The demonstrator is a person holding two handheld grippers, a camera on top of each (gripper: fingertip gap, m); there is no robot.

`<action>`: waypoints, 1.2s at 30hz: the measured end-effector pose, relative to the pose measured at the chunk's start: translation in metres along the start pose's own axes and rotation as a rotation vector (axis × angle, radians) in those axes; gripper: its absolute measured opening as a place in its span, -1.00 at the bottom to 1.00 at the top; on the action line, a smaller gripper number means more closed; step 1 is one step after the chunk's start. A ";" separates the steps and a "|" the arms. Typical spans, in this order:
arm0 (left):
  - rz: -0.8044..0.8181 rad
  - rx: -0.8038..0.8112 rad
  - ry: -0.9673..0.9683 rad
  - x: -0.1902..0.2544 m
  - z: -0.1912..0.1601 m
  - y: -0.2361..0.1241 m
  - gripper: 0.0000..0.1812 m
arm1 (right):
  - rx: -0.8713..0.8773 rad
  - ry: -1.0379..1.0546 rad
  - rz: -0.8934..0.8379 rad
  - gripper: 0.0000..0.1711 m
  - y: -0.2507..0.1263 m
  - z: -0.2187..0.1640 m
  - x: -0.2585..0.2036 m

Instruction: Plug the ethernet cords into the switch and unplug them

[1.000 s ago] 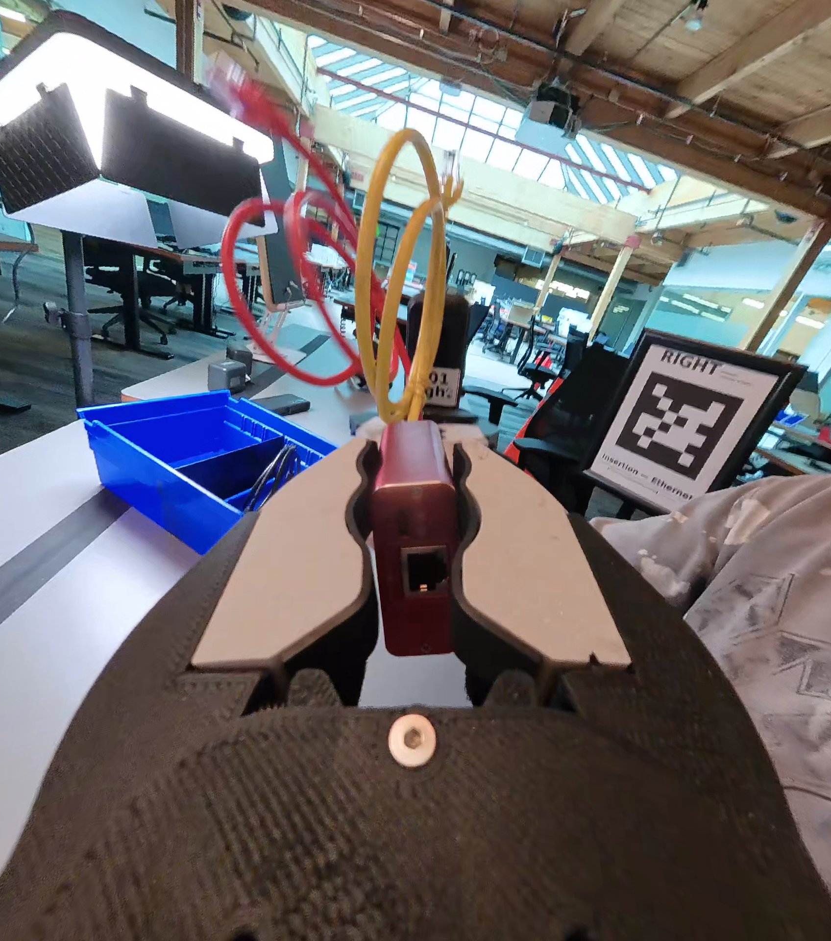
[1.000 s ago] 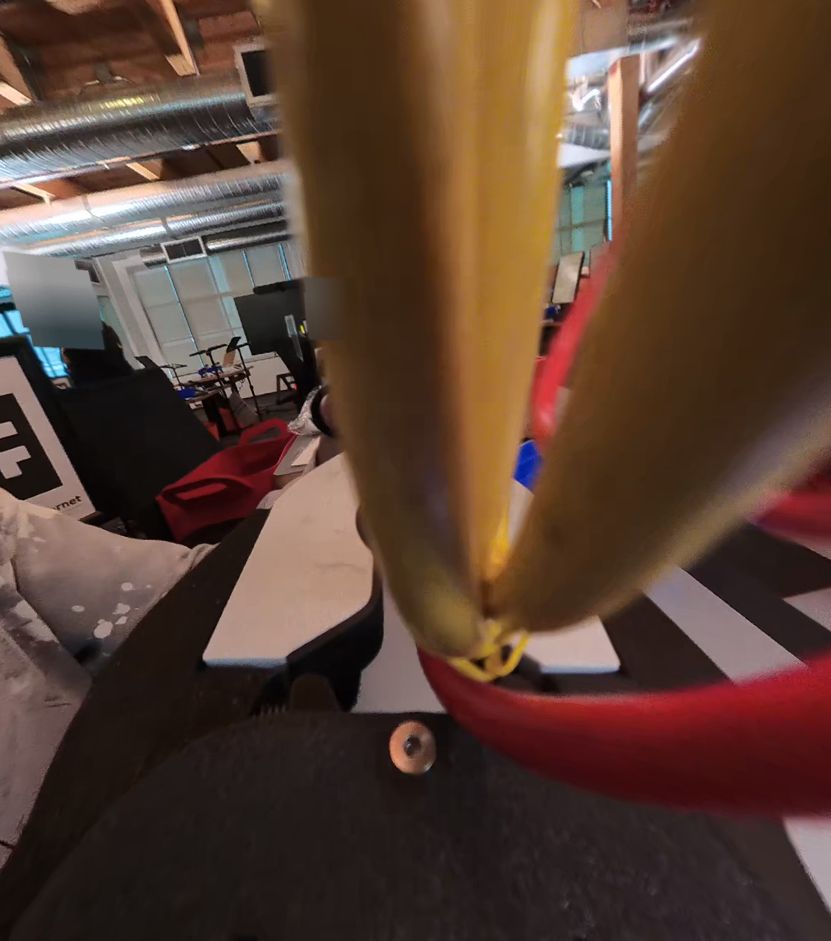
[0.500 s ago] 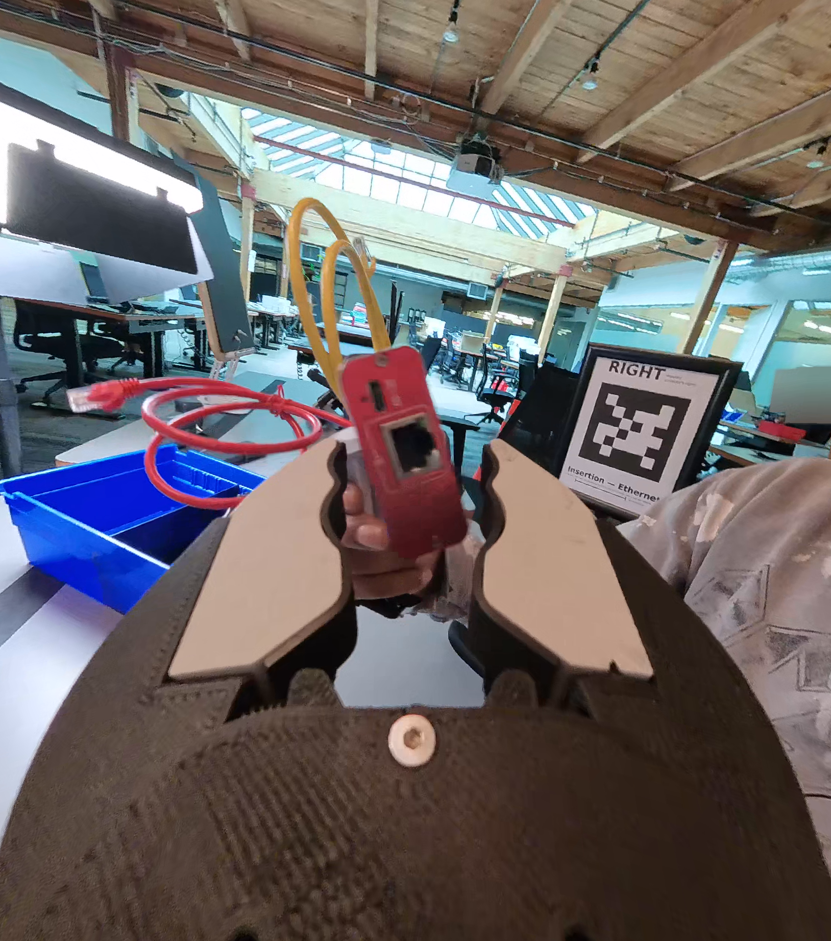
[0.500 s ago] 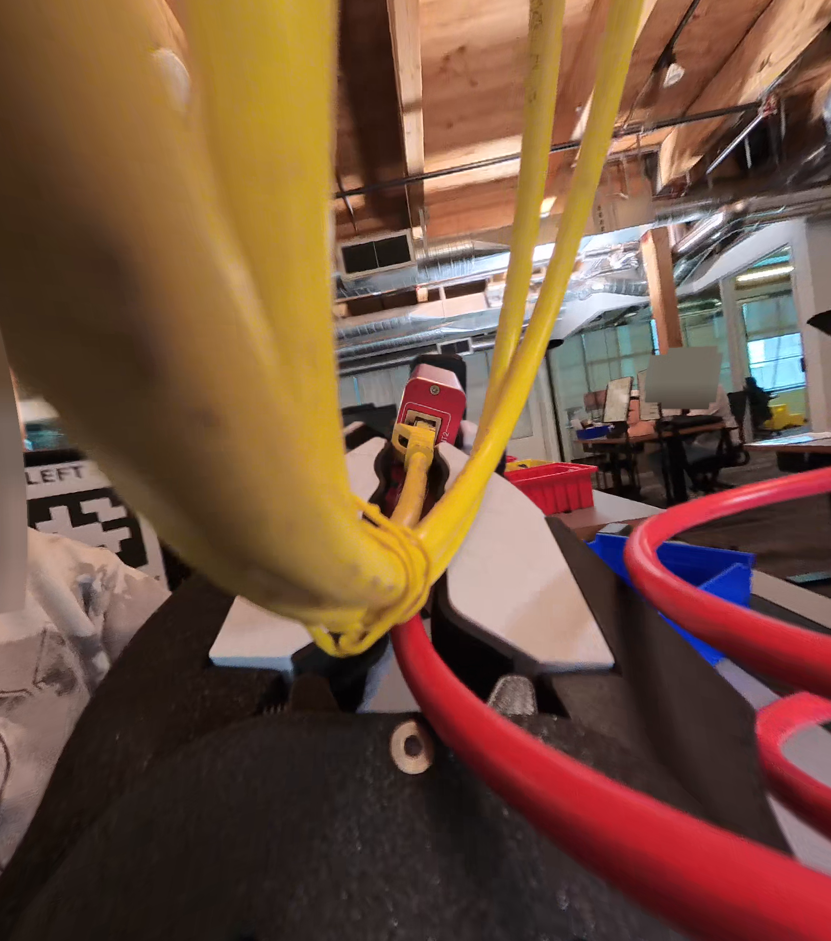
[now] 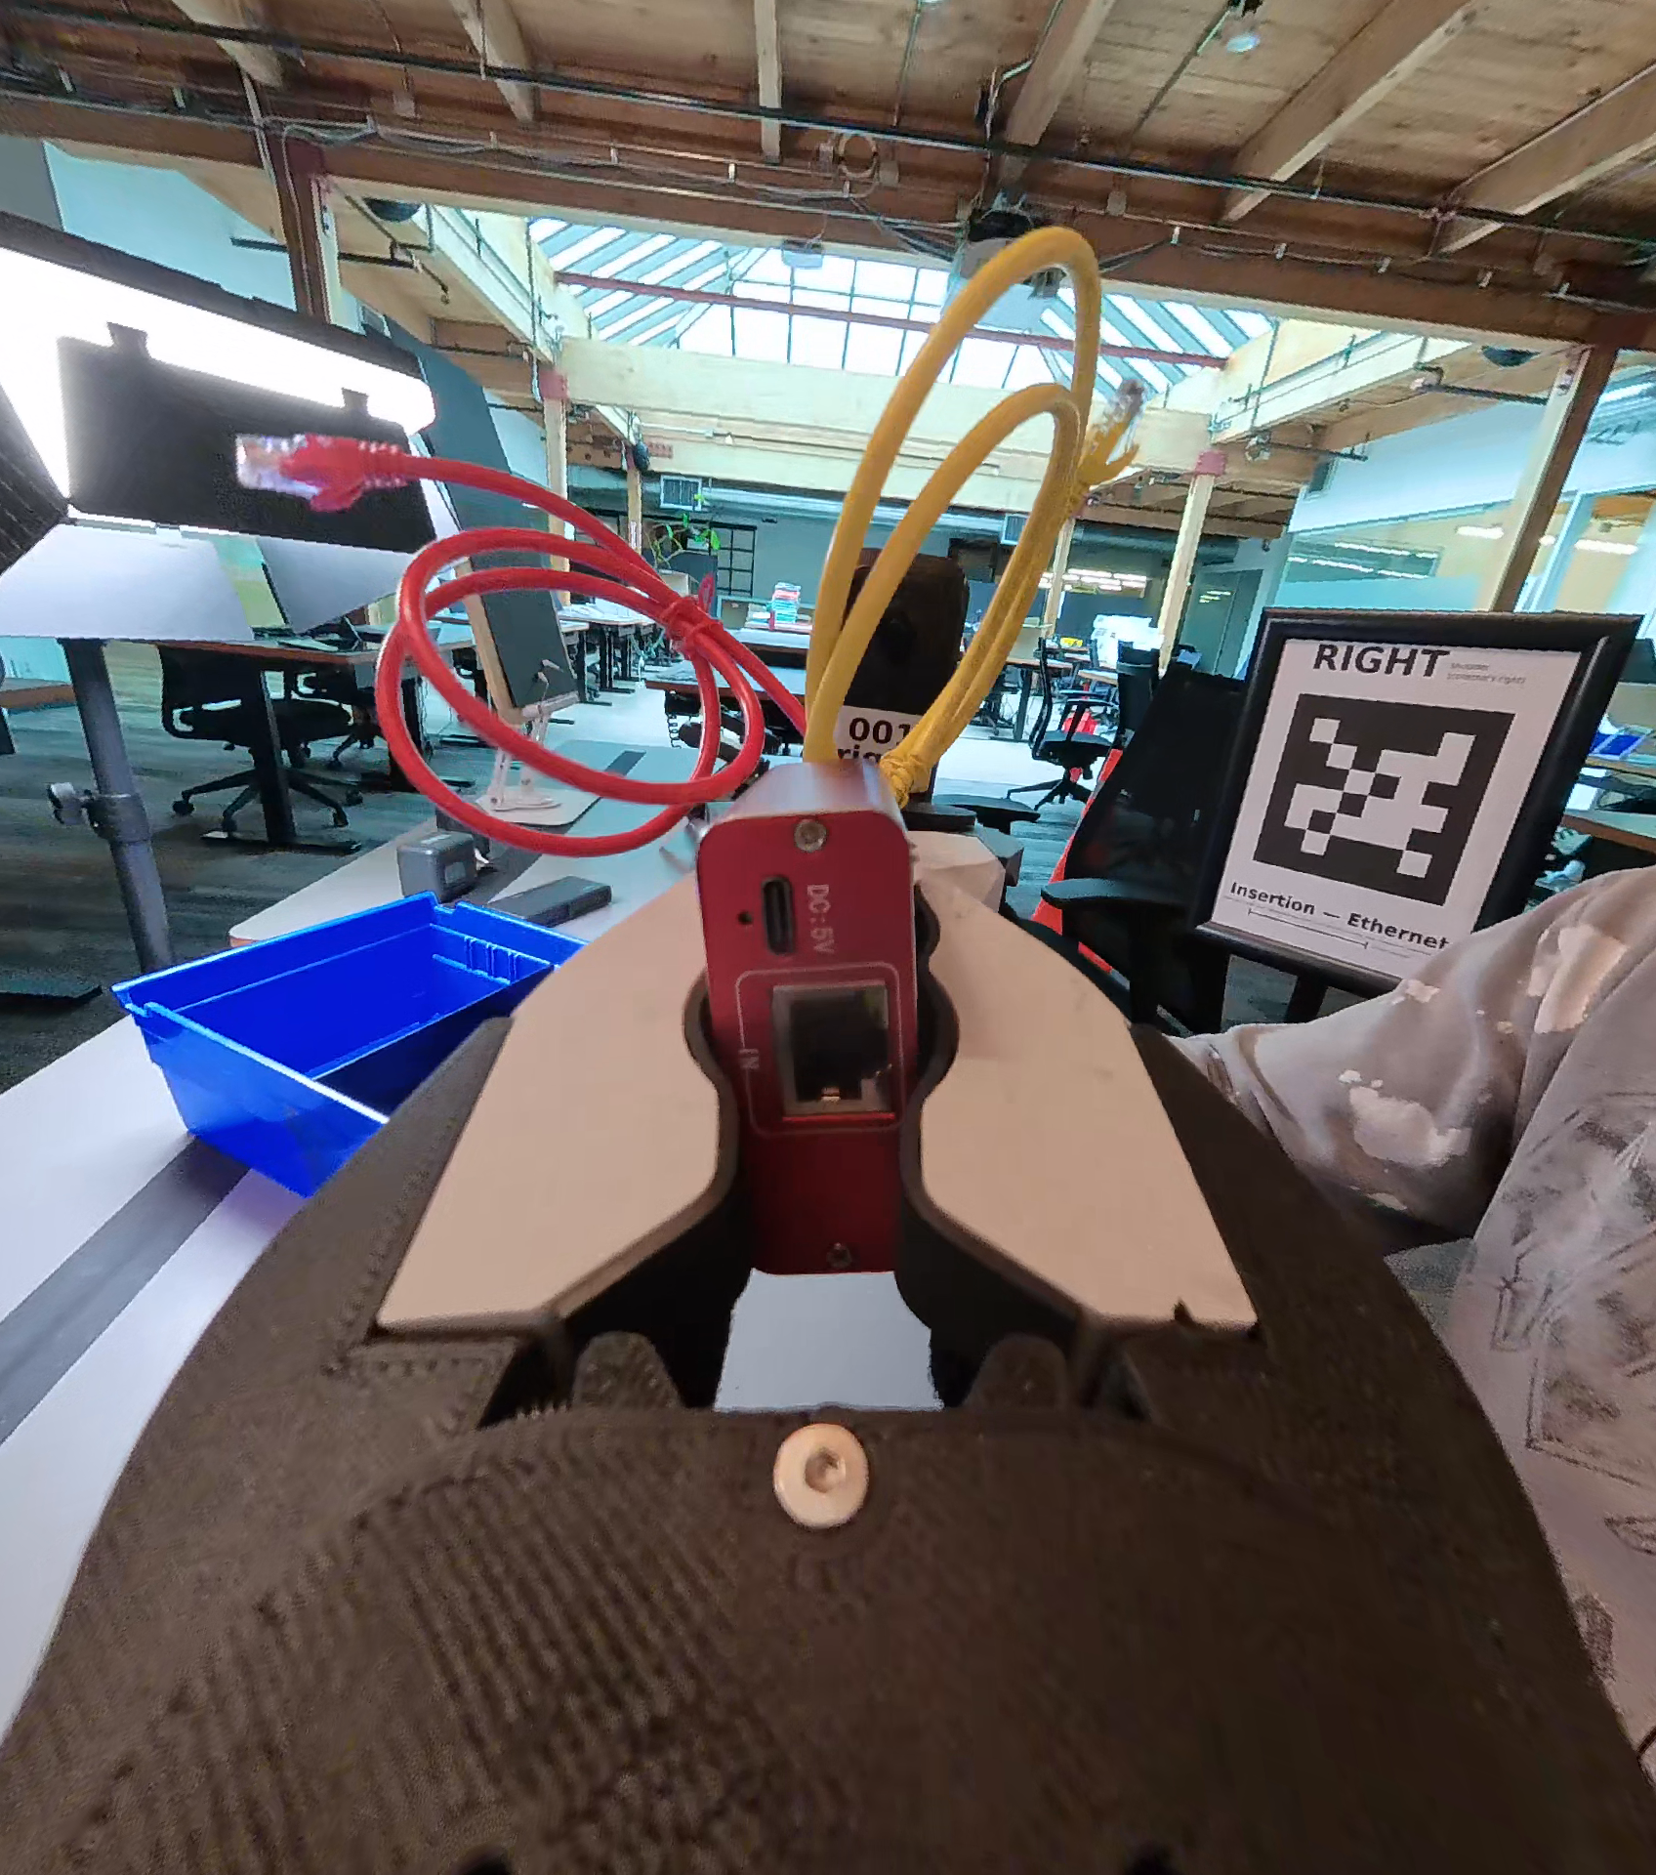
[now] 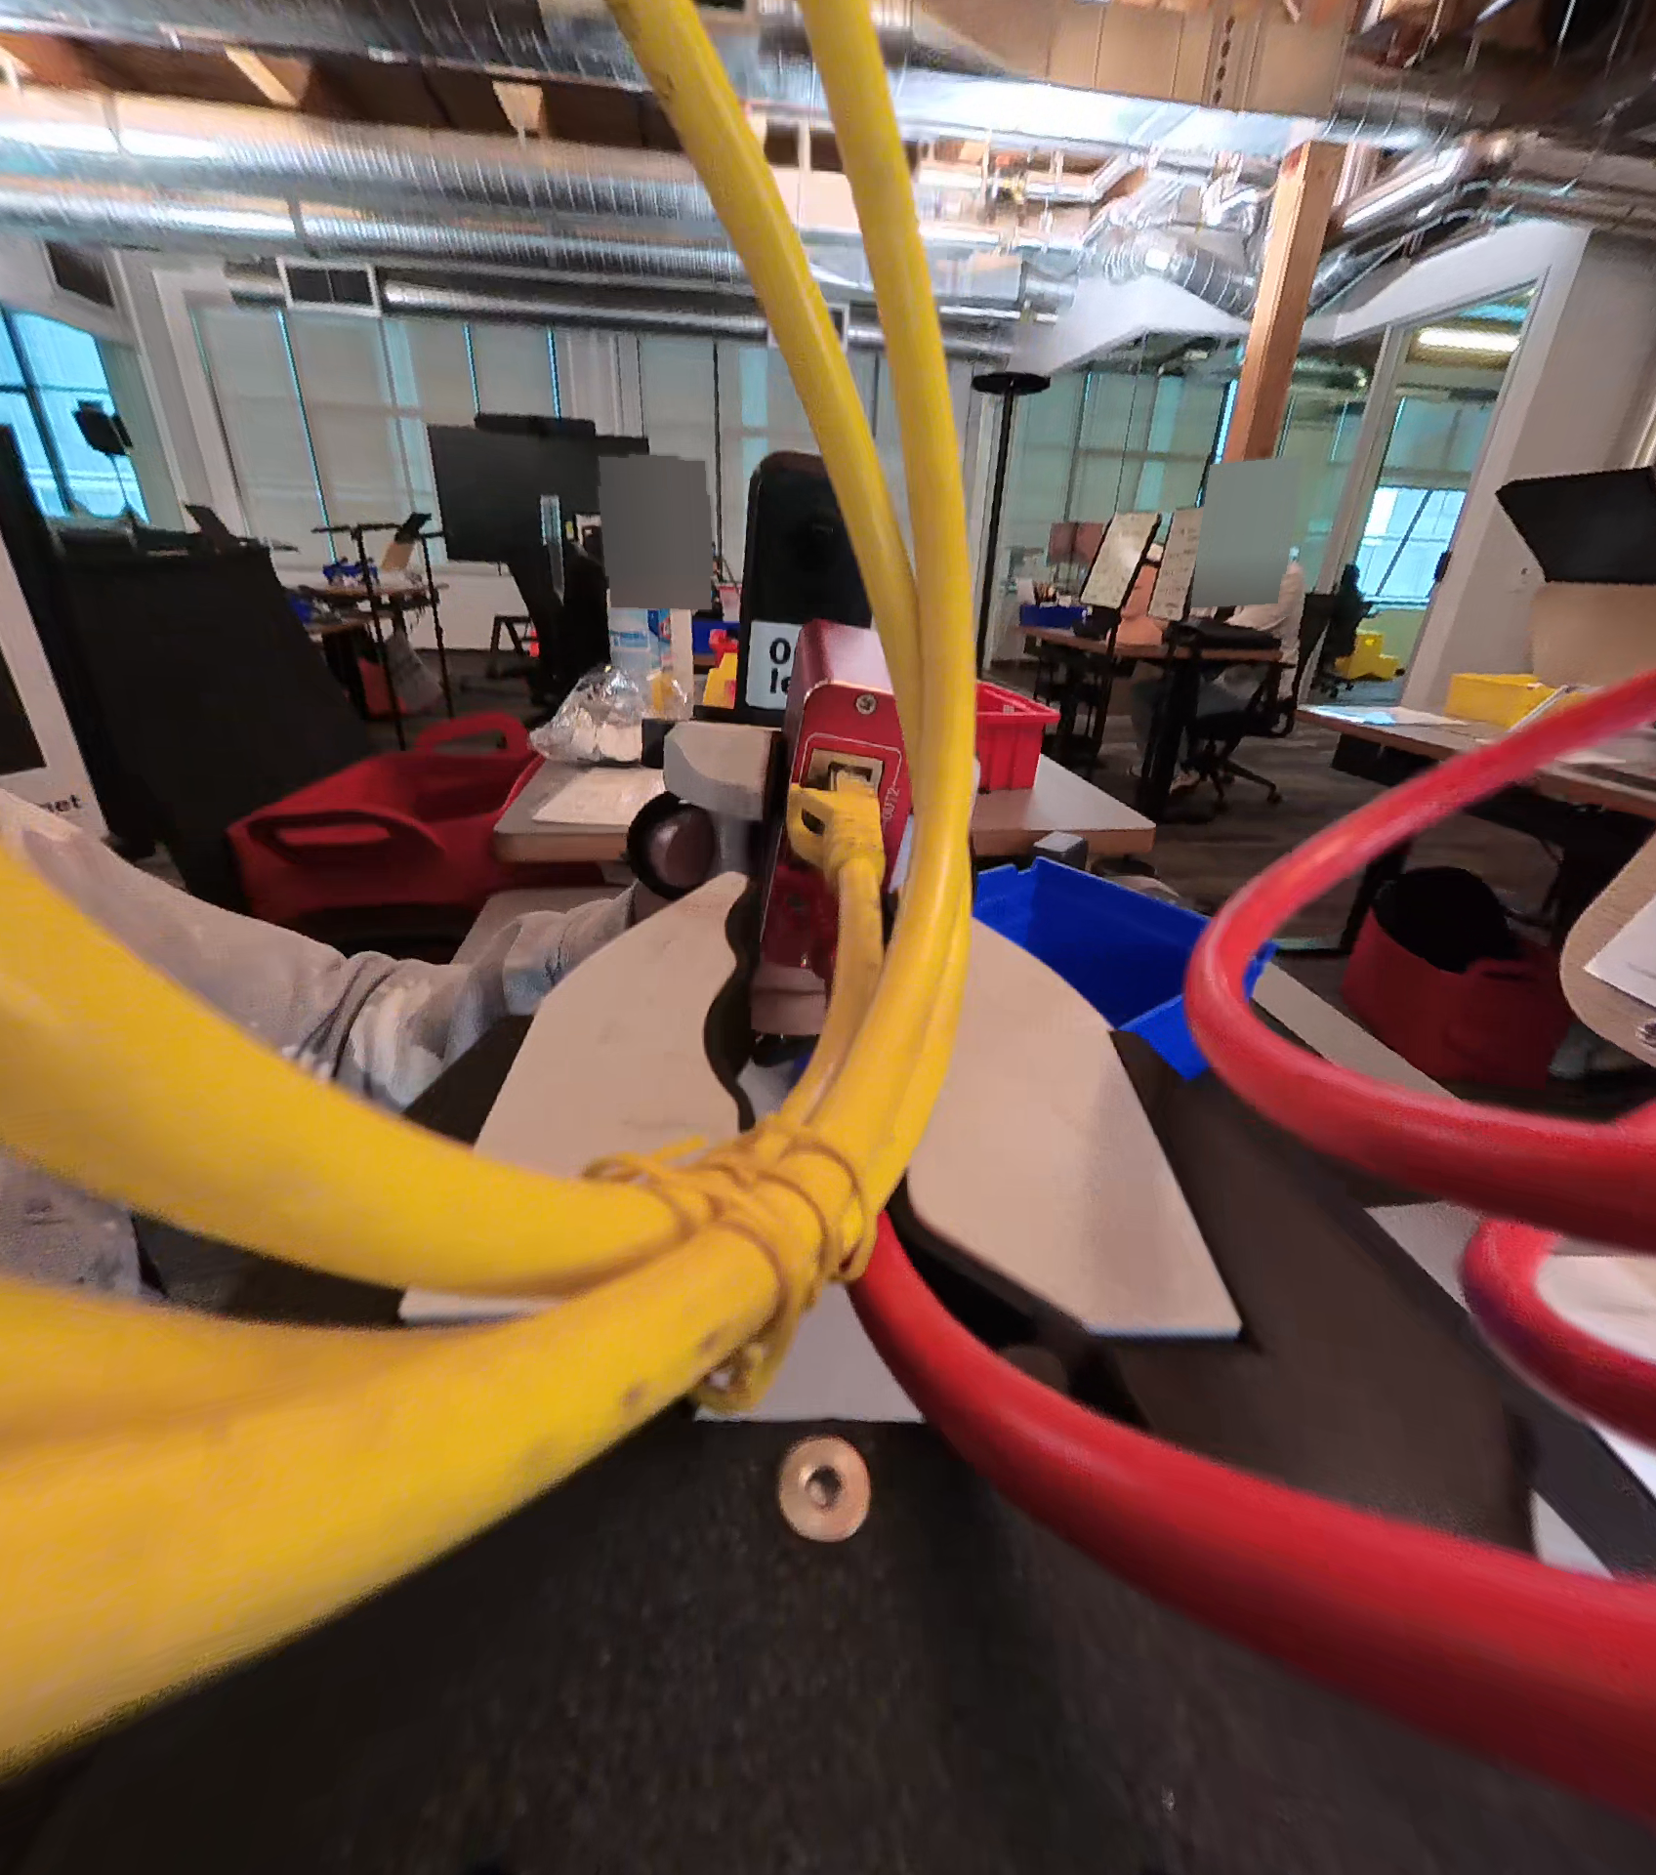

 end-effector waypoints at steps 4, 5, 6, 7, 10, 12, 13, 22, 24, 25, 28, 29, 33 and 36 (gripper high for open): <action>0.002 -0.011 0.016 0.001 -0.001 0.000 -0.66 | 0.014 0.005 -0.006 -0.81 -0.002 0.002 0.000; 0.004 -0.012 0.017 0.001 -0.001 0.000 -0.66 | 0.010 0.013 -0.004 -0.81 -0.002 0.002 0.000; 0.007 -0.010 0.019 0.001 -0.001 0.000 -0.66 | 0.008 0.014 -0.005 -0.81 -0.003 0.002 0.000; 0.010 -0.006 0.022 0.001 -0.001 0.001 -0.66 | 0.010 0.014 -0.005 -0.81 -0.003 0.002 0.001; 0.019 0.002 0.020 0.000 -0.002 0.003 -0.66 | 0.011 0.021 -0.004 -0.81 -0.005 0.001 0.002; 0.025 0.009 0.023 0.000 -0.003 0.004 -0.66 | 0.008 0.017 -0.008 -0.81 -0.006 0.001 0.002; 0.026 0.011 0.024 0.000 -0.003 0.005 -0.66 | 0.009 0.014 -0.004 -0.78 -0.006 0.001 0.002; 0.028 0.014 0.029 0.001 -0.004 0.006 -0.66 | 0.002 0.005 -0.008 -0.80 -0.004 0.000 0.001; 0.035 0.013 0.029 0.001 -0.003 0.006 -0.66 | -0.005 0.000 -0.016 -0.81 -0.004 0.000 0.002; 0.043 0.012 0.035 0.001 -0.003 0.006 -0.66 | -0.007 -0.011 -0.021 -0.81 -0.004 0.000 0.002; 0.067 0.020 0.062 0.002 -0.002 0.006 -0.66 | -0.014 -0.047 -0.051 -0.81 -0.003 0.002 0.003; 0.071 0.027 0.065 0.002 -0.002 0.006 -0.66 | -0.018 -0.054 -0.063 -0.82 -0.003 0.002 0.003; 0.104 0.038 0.115 0.003 -0.001 0.006 -0.66 | -0.031 -0.075 -0.100 -0.82 -0.003 0.002 0.004; 0.132 0.040 0.182 0.006 0.001 0.005 -0.66 | -0.031 -0.094 -0.119 -0.82 -0.001 0.003 0.003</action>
Point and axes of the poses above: each gripper's, where its closed fingertips meet, y out along the fingers, z out of its top, x = y × z across the jaws, the point moved 6 cm from there along -y, back along the fingers, and after that the axes turned 5 degrees about z, right-handed, at the moved point
